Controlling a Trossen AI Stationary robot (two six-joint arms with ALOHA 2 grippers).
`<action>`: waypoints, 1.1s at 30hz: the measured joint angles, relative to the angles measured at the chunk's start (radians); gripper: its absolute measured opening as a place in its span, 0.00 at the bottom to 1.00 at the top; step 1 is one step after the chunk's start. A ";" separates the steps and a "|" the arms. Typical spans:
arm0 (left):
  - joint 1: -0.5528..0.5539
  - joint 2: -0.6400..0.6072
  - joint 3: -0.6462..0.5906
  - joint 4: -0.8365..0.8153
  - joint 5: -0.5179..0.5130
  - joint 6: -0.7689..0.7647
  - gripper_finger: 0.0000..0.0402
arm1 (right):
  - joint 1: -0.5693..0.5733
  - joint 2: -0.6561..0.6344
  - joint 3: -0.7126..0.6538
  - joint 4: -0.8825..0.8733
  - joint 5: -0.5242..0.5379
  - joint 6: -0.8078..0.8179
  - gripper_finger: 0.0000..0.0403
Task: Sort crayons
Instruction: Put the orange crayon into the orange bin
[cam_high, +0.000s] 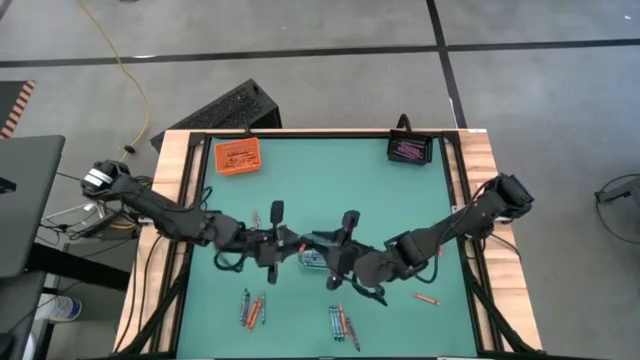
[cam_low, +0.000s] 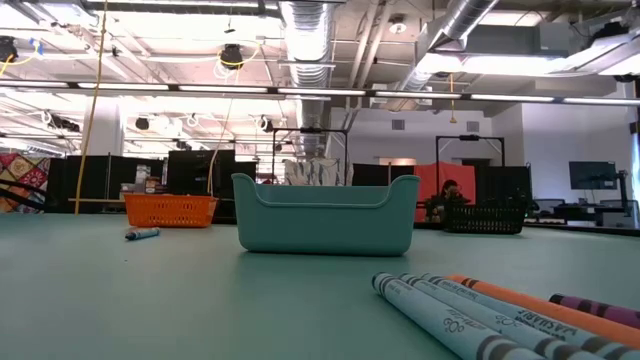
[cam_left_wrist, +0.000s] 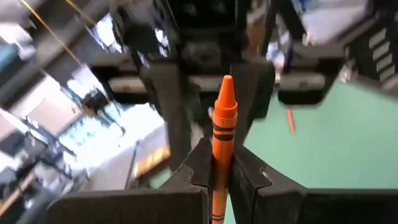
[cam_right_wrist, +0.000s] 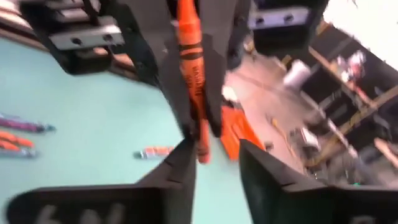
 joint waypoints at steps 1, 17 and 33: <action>0.020 0.000 0.000 -0.033 -0.004 -0.007 0.02 | -0.005 0.000 0.000 -0.043 0.004 0.044 0.35; 0.748 0.000 -0.040 -0.607 0.061 -0.041 0.02 | 0.143 -0.001 0.001 -0.865 -0.011 0.999 0.52; 1.217 0.000 -0.040 -0.828 0.162 -0.038 0.05 | 0.436 -0.001 0.001 -0.907 0.018 1.304 0.48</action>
